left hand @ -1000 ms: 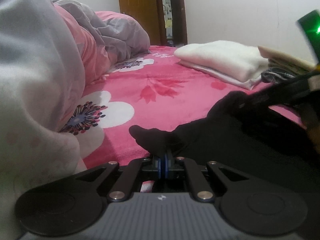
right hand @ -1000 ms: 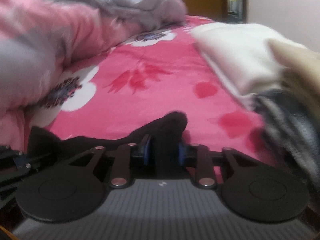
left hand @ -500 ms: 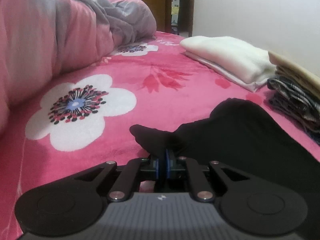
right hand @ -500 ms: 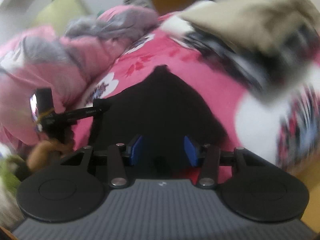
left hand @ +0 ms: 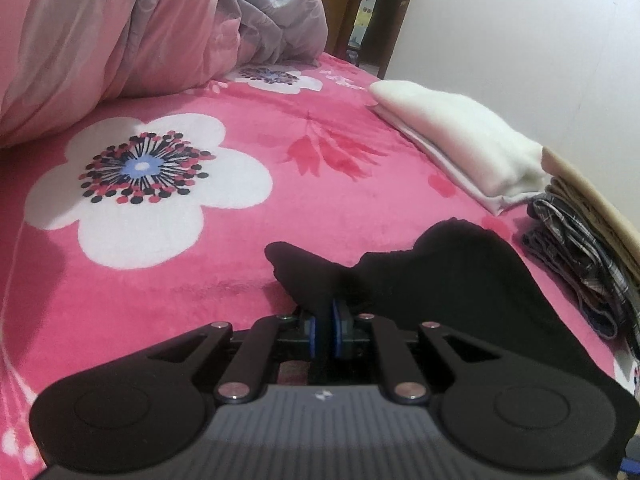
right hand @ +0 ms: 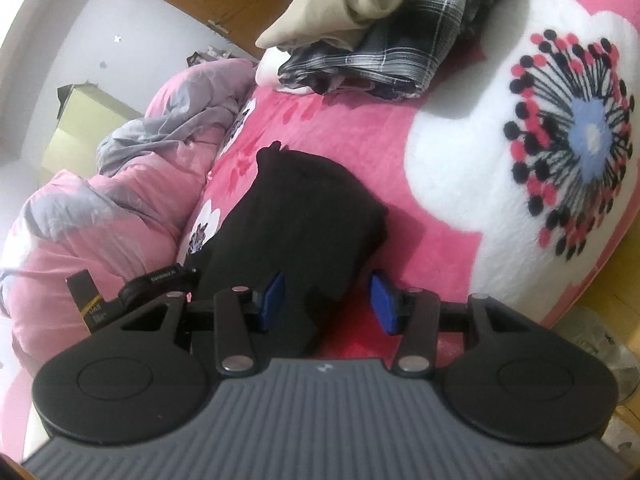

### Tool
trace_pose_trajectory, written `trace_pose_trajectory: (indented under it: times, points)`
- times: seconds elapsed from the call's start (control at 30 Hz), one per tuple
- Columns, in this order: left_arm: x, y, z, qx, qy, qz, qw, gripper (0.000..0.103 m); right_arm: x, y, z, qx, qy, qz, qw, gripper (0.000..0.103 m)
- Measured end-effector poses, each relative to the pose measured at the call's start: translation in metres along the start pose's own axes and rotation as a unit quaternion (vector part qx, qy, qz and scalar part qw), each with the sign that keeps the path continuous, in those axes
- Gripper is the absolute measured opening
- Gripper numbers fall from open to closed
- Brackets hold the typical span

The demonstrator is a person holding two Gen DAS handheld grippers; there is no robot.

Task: Fold clothes

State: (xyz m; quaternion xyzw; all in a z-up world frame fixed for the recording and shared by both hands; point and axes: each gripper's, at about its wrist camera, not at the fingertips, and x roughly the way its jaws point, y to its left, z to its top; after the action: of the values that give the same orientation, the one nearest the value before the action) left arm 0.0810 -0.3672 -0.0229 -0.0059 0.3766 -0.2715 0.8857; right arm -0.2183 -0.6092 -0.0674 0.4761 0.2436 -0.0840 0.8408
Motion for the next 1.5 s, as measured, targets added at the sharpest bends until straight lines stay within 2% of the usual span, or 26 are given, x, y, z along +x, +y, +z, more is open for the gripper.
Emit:
trace_pose_trajectory:
  times: [0.2, 0.33, 0.47, 0.57, 0.63, 0.7, 0.83, 0.93, 0.97, 1.03, 1.07, 1.13, 1.23, 1.3, 1.43, 1.5]
  points:
    - [0.000, 0.005, 0.002, -0.011, -0.004, -0.014, 0.9998, 0.009, -0.001, -0.002, 0.002, 0.010, -0.002, -0.002, 1.000, 0.046]
    - [0.001, 0.011, 0.002, -0.026, -0.004, -0.028, 0.9993, 0.009, -0.001, 0.006, 0.005, -0.004, -0.005, -0.017, 1.000, 0.046]
    - [0.003, 0.016, 0.002, -0.038, -0.002, -0.040, 0.9985, 0.008, -0.004, 0.030, -0.001, -0.064, -0.002, -0.044, 0.997, 0.046]
    - [0.004, 0.019, 0.003, -0.042, 0.000, -0.045, 0.9981, 0.008, -0.003, 0.071, -0.019, -0.177, 0.008, -0.061, 0.982, 0.046]
    - [0.004, 0.020, 0.003, -0.047, 0.002, -0.048, 0.9978, 0.008, 0.002, 0.102, -0.037, -0.265, 0.022, -0.062, 0.962, 0.046]
    - [0.005, 0.021, 0.004, -0.052, 0.004, -0.050, 0.9974, 0.008, 0.011, 0.131, -0.058, -0.349, 0.043, -0.054, 0.934, 0.046]
    - [0.005, 0.022, 0.004, -0.058, 0.005, -0.054, 0.9969, 0.008, 0.035, 0.178, -0.105, -0.498, 0.076, -0.049, 0.862, 0.046]
    - [0.006, 0.024, 0.005, -0.063, 0.008, -0.057, 0.9963, 0.008, 0.053, 0.193, -0.130, -0.561, 0.116, -0.058, 0.818, 0.043]
    - [0.006, 0.025, 0.005, -0.067, 0.009, -0.060, 0.9959, 0.008, 0.058, 0.191, -0.134, -0.575, 0.122, -0.074, 0.806, 0.042]
    - [0.007, 0.028, 0.006, -0.075, 0.012, -0.066, 0.9949, 0.007, 0.068, 0.189, -0.141, -0.601, 0.131, -0.106, 0.782, 0.029]
    - [0.008, 0.029, 0.006, -0.077, 0.012, -0.069, 0.9946, 0.007, 0.069, 0.187, -0.141, -0.607, 0.128, -0.115, 0.775, 0.026]
    - [0.008, 0.031, 0.006, -0.083, 0.012, -0.075, 0.9936, 0.006, 0.066, 0.187, -0.138, -0.602, 0.123, -0.122, 0.780, 0.007]
    - [0.006, 0.037, 0.008, -0.100, 0.010, -0.085, 0.9913, 0.005, 0.060, 0.193, -0.130, -0.586, 0.102, -0.127, 0.794, 0.004]
    - [0.001, 0.040, 0.010, -0.106, 0.004, -0.088, 0.9904, 0.005, 0.054, 0.200, -0.128, -0.583, 0.088, -0.129, 0.797, 0.004]
    - [-0.012, 0.046, 0.016, -0.105, -0.007, -0.088, 0.9905, 0.005, 0.049, 0.213, -0.128, -0.587, 0.084, -0.123, 0.796, 0.004]
    - [-0.019, 0.051, 0.020, -0.103, -0.012, -0.085, 0.9910, 0.005, 0.049, 0.217, -0.128, -0.584, 0.089, -0.111, 0.799, 0.004]
